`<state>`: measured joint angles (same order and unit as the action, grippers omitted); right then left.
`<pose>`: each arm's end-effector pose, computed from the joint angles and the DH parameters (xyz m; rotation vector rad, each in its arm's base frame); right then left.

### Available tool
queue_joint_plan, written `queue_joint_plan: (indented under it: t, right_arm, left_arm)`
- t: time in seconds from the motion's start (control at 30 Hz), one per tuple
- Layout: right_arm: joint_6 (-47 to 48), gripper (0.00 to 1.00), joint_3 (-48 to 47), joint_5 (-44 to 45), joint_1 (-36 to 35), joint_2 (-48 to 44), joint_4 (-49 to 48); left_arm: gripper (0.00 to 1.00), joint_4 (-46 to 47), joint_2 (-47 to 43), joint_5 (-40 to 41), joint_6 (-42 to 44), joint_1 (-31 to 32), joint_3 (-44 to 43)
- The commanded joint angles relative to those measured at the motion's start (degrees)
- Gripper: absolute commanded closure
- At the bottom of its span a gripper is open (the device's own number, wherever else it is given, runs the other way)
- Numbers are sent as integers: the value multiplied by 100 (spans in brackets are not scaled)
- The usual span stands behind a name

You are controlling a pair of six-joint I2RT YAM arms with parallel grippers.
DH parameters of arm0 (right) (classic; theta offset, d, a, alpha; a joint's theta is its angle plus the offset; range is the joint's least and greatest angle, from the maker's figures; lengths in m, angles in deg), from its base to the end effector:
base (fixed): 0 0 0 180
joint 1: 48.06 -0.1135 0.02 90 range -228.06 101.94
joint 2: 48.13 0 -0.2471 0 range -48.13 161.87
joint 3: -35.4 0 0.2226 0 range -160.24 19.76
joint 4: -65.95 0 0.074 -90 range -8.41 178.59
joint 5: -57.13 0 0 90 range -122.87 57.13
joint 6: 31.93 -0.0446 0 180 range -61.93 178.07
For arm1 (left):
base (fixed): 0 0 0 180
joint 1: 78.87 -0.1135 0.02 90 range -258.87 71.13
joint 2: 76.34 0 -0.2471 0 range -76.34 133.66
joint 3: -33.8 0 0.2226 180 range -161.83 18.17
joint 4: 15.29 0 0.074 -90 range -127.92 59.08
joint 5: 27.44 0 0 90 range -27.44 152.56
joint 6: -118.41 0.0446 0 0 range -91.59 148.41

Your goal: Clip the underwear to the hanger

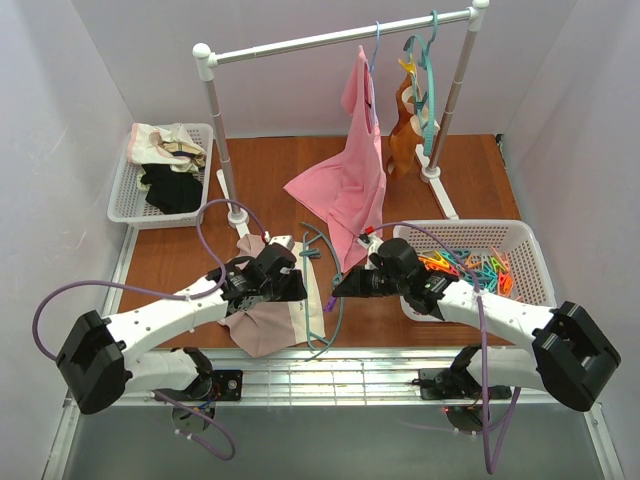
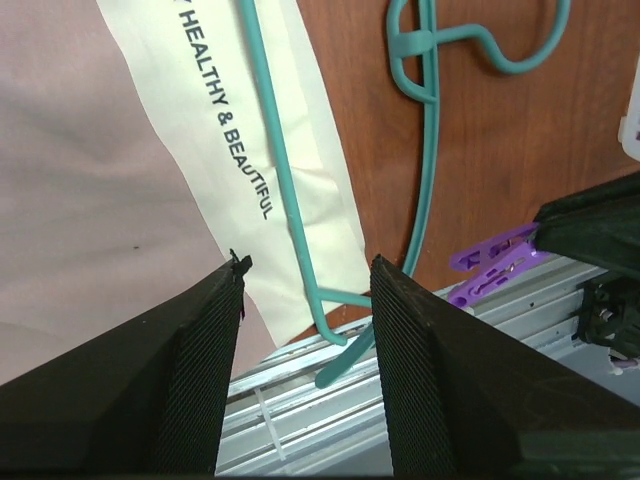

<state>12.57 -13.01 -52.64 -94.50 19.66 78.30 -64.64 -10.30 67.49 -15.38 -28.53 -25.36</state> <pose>0.1512 0.1808 0.2074 -0.2499 2.3710 1.2384 0.1347 -0.1565 0.2142 0.1161 2.6309 -0.5080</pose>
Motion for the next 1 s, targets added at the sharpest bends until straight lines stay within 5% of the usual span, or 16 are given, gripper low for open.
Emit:
queue_joint_plan:
  t: [0.0,0.6,0.97]
  right_arm:
    - [-56,99,17,254,-85,155,-883]
    - [6,99,87,1098,-428,858,-1630]
    - [32,99,175,1511,-647,1140,-1789]
  left_arm:
    - [55,338,145,-255,54,-244,29]
    - [71,349,1648,-563,591,-429,-718]
    - [72,357,1982,-589,775,-482,-771]
